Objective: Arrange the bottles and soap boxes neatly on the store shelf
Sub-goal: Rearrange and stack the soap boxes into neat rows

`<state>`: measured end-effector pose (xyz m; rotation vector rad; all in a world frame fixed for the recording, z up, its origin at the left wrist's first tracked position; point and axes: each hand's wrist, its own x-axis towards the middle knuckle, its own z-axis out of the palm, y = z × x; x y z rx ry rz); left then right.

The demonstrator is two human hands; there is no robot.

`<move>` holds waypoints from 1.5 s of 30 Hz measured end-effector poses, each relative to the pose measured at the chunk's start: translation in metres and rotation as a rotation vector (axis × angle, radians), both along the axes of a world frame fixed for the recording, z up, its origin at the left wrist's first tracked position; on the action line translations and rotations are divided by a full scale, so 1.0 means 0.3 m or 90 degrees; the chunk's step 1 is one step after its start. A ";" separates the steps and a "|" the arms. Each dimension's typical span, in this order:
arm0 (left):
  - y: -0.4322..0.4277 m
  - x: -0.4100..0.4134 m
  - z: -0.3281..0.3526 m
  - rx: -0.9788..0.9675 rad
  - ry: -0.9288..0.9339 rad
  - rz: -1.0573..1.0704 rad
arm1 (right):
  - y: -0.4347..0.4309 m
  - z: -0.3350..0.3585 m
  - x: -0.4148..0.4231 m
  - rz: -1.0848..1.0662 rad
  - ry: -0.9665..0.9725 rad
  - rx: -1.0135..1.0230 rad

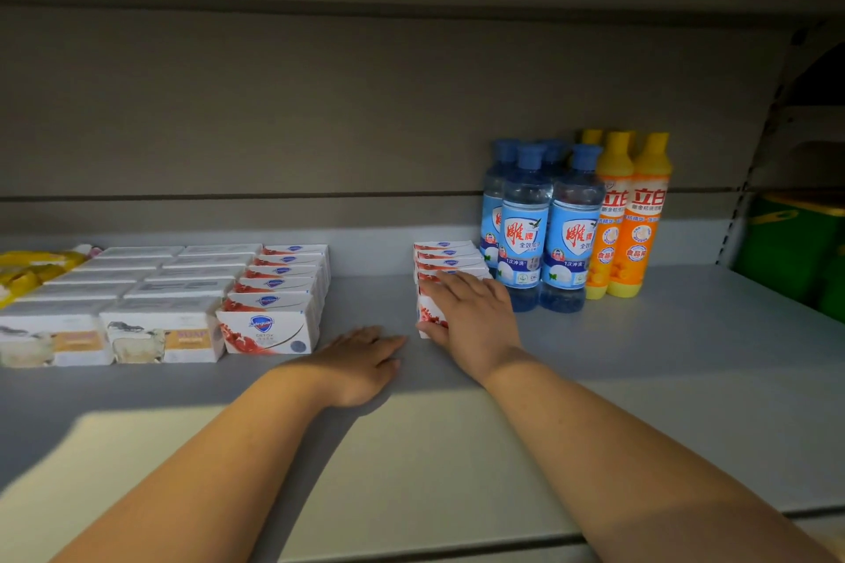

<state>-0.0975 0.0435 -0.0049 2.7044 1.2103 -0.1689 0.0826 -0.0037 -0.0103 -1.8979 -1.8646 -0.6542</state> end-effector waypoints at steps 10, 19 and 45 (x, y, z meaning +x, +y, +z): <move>0.000 -0.129 0.178 0.336 -0.406 0.202 | -0.051 0.025 -0.039 0.007 0.009 0.173; 0.026 -0.183 0.149 0.186 0.026 0.325 | -0.108 0.034 -0.072 0.125 -0.073 0.116; -0.080 -0.024 0.184 -0.693 -0.962 0.219 | -0.179 0.050 -0.109 0.285 0.429 0.179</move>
